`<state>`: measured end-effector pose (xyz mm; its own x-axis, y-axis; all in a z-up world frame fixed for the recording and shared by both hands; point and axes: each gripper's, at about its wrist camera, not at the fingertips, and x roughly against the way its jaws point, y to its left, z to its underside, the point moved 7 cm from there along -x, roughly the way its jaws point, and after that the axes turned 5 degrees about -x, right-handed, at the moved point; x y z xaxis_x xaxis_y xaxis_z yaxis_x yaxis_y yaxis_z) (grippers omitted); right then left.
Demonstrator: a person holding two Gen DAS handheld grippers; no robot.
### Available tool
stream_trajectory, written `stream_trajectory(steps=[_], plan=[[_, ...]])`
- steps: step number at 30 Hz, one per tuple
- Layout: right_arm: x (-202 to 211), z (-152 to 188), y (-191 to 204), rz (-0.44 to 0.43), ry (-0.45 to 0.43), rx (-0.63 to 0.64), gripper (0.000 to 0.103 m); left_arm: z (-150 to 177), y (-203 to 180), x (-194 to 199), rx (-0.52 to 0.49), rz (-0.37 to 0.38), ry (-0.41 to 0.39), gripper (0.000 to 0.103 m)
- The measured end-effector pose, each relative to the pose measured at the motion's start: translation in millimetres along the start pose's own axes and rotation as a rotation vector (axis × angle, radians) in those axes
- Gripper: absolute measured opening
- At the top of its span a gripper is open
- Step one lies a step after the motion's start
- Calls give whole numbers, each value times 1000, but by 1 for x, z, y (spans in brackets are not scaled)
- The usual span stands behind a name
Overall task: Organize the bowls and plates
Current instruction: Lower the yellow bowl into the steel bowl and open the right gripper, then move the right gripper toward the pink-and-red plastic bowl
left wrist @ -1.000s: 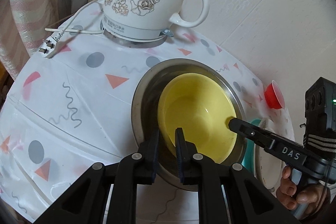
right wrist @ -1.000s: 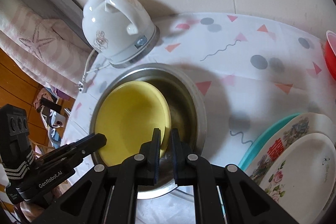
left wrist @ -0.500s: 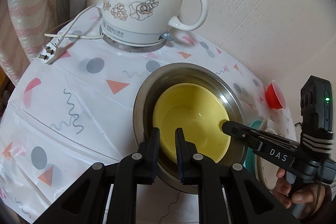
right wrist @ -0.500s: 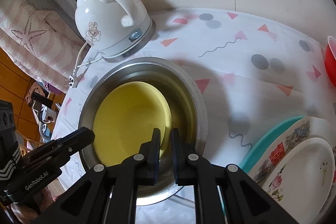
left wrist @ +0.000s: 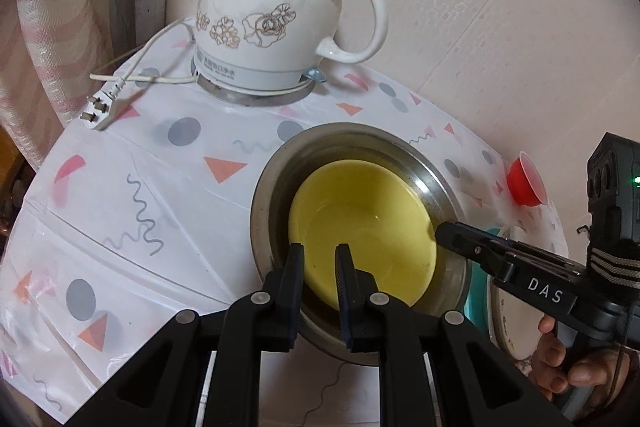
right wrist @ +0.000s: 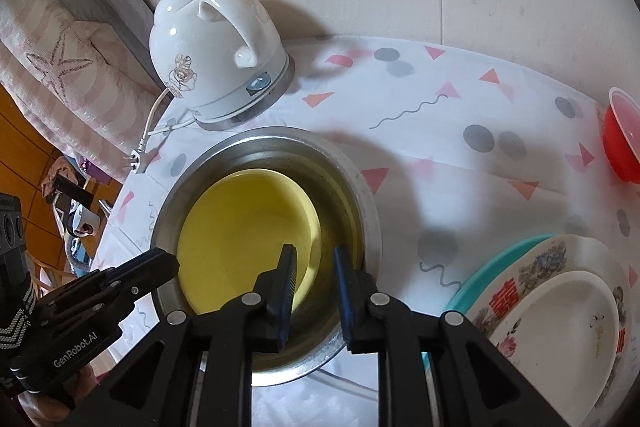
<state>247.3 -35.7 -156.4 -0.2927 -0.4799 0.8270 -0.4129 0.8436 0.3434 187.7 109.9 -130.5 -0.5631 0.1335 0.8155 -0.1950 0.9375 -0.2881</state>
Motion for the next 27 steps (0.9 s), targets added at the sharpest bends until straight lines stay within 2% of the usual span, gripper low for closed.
stream_trajectory(steps=[1,3,9,14,19,27], plan=[[1,1,0,-2,-3,0,19,0,-1,1,-2,-1,-2,17],[4,2,1,-9,-10,-1,26,0,-2,3,-8,-8,-4,17],[19,2,2,-38,-57,6,31,0,-15,11,-43,-22,-26,25],[36,0,-7,-50,-102,-14,32,-1,-29,19,-75,-25,-45,26],[50,0,-27,-42,-130,-56,33,-2,-46,21,-115,-28,-57,26],[77,4,-83,-1,-180,-169,33,-7,-81,15,-182,6,-49,26]])
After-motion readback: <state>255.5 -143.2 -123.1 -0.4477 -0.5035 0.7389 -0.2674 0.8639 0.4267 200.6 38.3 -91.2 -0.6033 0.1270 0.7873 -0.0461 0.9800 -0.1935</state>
